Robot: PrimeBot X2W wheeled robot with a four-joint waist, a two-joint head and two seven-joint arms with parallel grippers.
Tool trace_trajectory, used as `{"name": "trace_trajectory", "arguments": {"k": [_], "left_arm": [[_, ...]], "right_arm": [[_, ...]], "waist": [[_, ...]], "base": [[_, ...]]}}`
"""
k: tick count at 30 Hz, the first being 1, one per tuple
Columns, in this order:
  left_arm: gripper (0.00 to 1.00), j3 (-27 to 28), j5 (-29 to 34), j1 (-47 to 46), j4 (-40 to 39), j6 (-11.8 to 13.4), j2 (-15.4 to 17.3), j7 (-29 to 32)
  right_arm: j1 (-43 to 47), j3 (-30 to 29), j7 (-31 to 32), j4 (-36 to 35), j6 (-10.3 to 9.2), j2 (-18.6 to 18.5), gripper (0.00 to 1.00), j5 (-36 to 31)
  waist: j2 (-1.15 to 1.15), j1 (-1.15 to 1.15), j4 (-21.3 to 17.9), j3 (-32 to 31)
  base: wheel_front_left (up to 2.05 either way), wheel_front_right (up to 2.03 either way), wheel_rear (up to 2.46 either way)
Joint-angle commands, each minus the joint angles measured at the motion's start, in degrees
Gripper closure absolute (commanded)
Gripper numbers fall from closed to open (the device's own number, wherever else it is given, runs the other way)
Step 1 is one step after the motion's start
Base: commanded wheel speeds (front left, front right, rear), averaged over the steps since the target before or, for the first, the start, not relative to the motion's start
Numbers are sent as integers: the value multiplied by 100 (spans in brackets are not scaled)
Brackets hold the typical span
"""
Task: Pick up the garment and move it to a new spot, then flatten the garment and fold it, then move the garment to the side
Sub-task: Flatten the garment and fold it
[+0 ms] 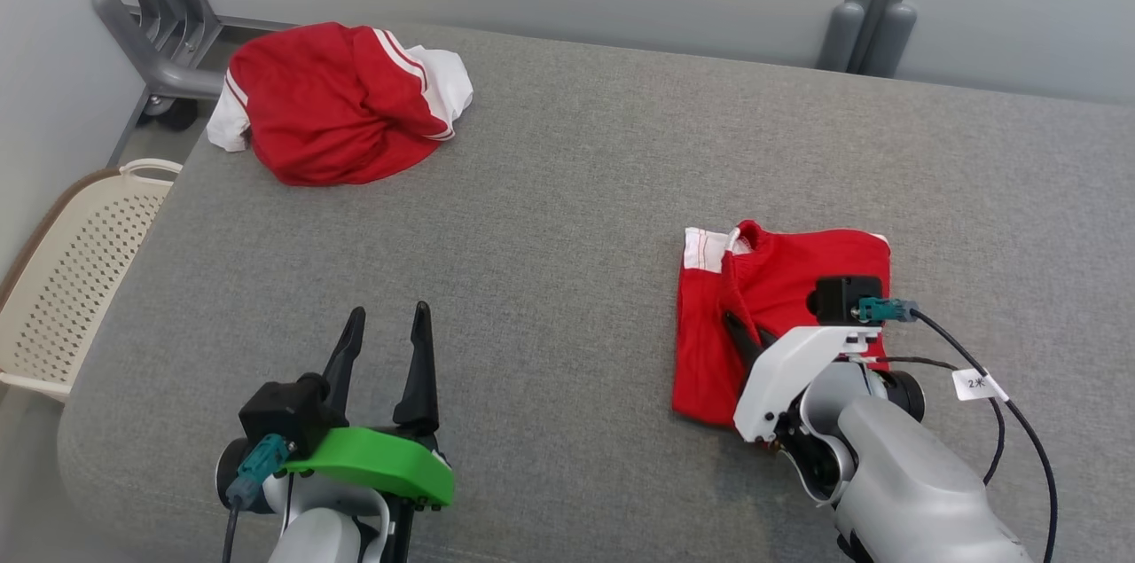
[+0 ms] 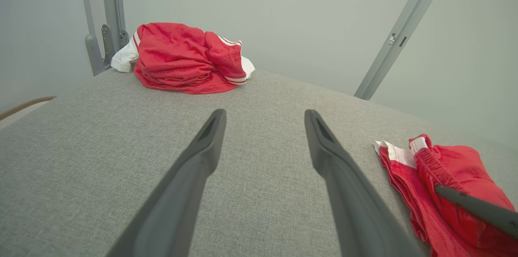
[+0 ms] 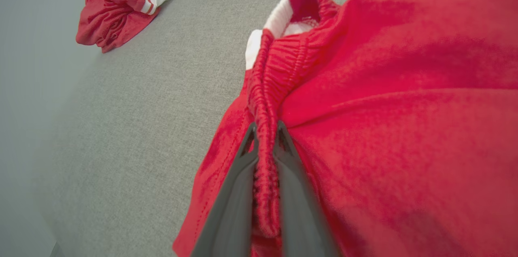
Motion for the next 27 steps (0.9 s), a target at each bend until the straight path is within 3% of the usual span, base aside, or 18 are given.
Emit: {"name": "trace_trajectory", "arguments": {"k": [1,5,8,9,10,20,27], "left_arm": [[0,-19,-16,-85,-9,14,8,2],[0,-23,-34,-107,-12,33,8,2],[0,-9,-38,-105,-11,38,8,2],[0,1,-43,-106,-6,42,8,2],[0,10,-42,-108,2,44,8,2],[0,30,-19,-46,5,48,9,2],[0,88,48,33,-30,49,9,2]], "right_arm": [[-121,81,-101,140,1,-26,100,-42],[-298,307,-281,476,0,-26,100,-27],[-418,494,-392,687,0,-24,53,-105],[-442,569,-415,723,0,-24,14,-101],[-478,631,-466,765,0,-27,0,-136],[-674,1032,-978,678,0,-26,0,-297],[-718,789,-1228,536,0,-26,0,-511]], "waist": [[0,0,34,18],[0,0,64,38],[0,0,59,44],[0,0,53,43],[0,0,43,40],[0,0,-171,-41],[0,0,-449,-158]], "base": [[0,0,0],[0,0,0],[0,0,0],[0,0,0],[0,0,0],[0,0,0],[0,0,0]]}}
